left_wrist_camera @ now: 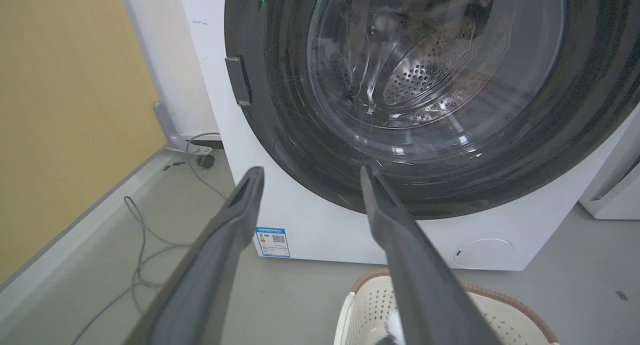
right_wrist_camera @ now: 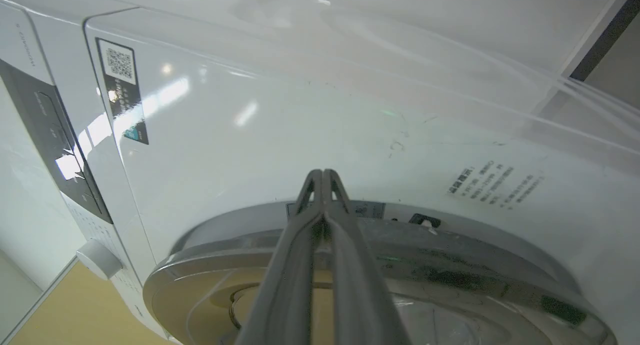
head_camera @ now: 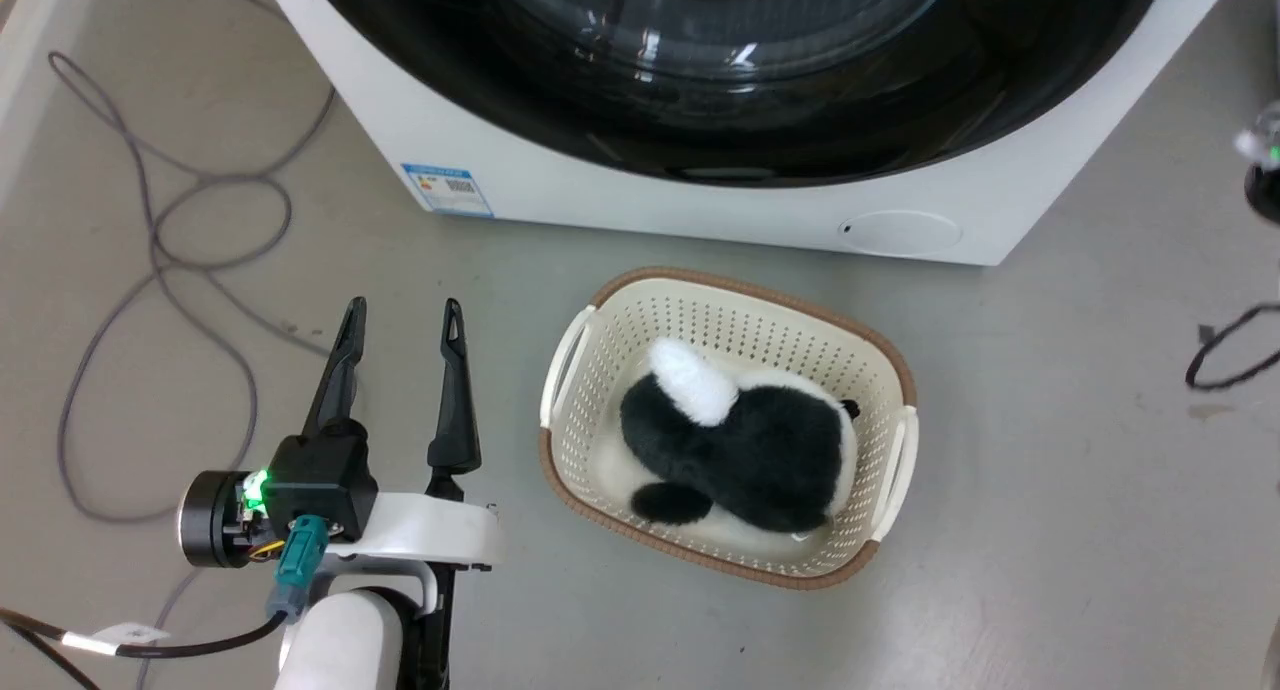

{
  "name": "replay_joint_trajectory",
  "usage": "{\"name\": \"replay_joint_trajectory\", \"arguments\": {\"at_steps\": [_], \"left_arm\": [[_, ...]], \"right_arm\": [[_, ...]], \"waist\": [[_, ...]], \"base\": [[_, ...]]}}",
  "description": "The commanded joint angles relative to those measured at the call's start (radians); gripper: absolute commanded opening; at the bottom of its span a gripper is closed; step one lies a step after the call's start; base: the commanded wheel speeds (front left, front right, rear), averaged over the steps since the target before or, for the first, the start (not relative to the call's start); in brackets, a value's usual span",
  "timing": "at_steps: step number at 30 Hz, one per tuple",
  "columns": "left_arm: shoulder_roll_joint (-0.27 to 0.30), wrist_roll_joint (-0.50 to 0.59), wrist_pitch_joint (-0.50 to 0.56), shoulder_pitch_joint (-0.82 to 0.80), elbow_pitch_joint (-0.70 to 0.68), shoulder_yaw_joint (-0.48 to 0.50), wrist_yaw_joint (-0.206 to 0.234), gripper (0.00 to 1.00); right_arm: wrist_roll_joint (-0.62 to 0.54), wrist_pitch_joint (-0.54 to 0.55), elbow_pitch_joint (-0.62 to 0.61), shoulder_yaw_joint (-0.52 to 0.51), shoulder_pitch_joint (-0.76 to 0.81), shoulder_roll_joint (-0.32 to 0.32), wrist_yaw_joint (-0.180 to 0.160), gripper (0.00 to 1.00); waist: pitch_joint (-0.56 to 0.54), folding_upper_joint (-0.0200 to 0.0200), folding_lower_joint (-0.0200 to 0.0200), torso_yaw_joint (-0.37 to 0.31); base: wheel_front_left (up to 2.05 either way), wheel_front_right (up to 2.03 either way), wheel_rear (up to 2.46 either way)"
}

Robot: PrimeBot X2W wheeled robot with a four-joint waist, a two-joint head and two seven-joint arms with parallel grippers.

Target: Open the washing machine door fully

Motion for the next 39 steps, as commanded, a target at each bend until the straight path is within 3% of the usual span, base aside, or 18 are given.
{"name": "replay_joint_trajectory", "arguments": {"at_steps": [1,8,21,28,39], "left_arm": [[0.001,-0.006,-0.01,-0.019,-0.004,-0.004,0.007,1.0],[0.001,-0.019,-0.025,-0.036,-0.004,-0.019,0.024,1.0],[0.001,-0.03,-0.052,-0.061,0.003,-0.03,0.041,1.0],[0.001,-0.023,-0.066,-0.05,0.012,-0.019,0.038,1.0],[0.001,-0.003,-0.066,-0.024,0.026,0.007,0.014,1.0]], "right_arm": [[0.029,0.007,0.02,0.004,-0.041,-0.011,0.001,0.0],[0.06,0.032,0.09,0.052,-0.14,-0.026,0.001,0.0],[0.123,0.196,0.129,0.188,-0.195,-0.037,0.001,0.0],[0.198,0.3,0.162,0.233,-0.189,-0.043,0.001,0.0],[0.188,0.385,0.095,0.275,-0.066,-0.023,0.001,0.0]], "waist": [[0.011,0.0,-0.0002,0.008],[0.044,0.0,-0.0002,0.024],[0.072,0.0,-0.0002,0.035],[0.052,0.0,-0.0002,0.017],[-0.017,0.0,-0.0002,-0.036]], "base": [[0.0,0.0,0.0],[0.0,0.0,0.0],[0.0,0.0,0.0],[0.0,0.0,0.0],[0.0,0.0,0.0]]}}
